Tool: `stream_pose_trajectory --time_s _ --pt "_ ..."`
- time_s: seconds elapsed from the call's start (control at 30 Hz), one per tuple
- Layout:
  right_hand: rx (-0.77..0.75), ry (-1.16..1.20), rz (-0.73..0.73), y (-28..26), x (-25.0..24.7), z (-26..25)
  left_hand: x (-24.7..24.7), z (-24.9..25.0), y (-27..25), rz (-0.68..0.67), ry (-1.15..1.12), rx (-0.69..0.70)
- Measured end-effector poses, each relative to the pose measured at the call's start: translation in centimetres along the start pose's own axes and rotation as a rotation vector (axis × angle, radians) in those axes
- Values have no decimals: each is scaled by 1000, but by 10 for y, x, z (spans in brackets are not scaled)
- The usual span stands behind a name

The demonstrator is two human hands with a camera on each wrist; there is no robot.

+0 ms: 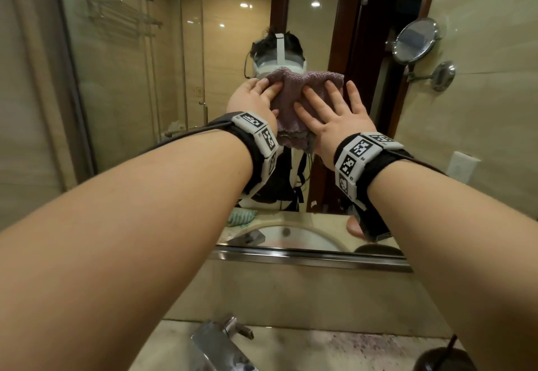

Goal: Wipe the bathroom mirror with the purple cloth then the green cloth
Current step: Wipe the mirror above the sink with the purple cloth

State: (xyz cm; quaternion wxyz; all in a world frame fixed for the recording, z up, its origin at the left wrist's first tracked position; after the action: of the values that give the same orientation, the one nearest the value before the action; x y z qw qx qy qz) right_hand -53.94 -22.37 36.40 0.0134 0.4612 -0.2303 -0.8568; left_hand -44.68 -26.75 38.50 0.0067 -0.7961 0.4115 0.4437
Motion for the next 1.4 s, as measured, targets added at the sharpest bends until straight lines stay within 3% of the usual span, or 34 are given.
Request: stream_pose_trajectory --time_s 0.5,0.73,0.87,1.07,1.2,1.4 --pt "-62 32 -26 58 -64 -140 88 -130 -33 -24 77 -61" --pt "-138 56 -41 80 -99 -208 132 -188 -50 -129 161 -107" --pt "-177 84 -22 93 -113 -239 150 -223 -54 -156 70 -200" --pt "-189 86 7 101 -121 -251 160 -233 -53 -208 185 -162" --pt "-197 71 15 100 -123 -250 161 -235 -52 -204 133 -194" --pt "-177 56 20 95 -115 -228 149 -224 -57 -183 187 -154"
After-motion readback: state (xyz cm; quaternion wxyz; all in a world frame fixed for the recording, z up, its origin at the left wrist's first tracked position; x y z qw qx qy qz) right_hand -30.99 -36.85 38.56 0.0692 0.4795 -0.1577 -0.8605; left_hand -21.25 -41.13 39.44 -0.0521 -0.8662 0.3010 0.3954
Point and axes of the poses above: each hand's wrist, its own y-axis towards the middle knuckle, its own x-axis out of the palm, z = x × y, the point moved 9 cm from there along y, towards the middle knuckle, and after that the axes turned 10 degrees about y, right-handed, at the moved point
